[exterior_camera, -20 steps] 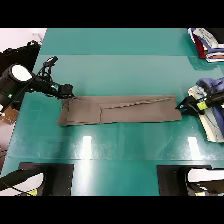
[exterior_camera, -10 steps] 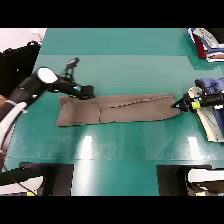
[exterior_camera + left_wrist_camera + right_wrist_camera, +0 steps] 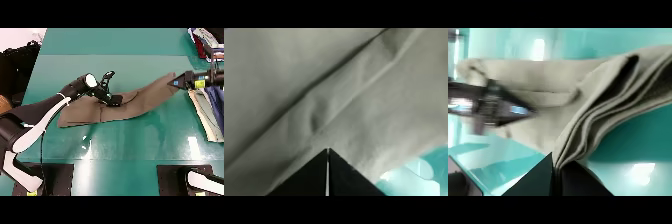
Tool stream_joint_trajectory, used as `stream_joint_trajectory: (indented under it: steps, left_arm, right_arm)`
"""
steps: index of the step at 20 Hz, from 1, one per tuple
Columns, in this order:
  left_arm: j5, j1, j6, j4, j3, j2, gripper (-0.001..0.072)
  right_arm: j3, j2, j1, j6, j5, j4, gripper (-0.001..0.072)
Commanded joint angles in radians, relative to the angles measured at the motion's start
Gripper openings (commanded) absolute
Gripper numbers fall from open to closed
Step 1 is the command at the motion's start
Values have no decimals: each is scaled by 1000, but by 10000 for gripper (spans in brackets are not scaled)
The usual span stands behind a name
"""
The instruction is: Fold the shirts.
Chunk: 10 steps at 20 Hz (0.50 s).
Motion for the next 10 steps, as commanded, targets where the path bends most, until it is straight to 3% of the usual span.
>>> stream_joint_trajectory:
  steps: [1, 10]
  left_arm:
    - [-10, -18, -8, -2, 30, -40, 25]
    - [-45, 5, 2, 9, 42, -29, 24]
  right_arm:
    - [132, 23, 106, 51, 8, 12, 12]
    - [323, -43, 301, 68, 6, 13, 13]
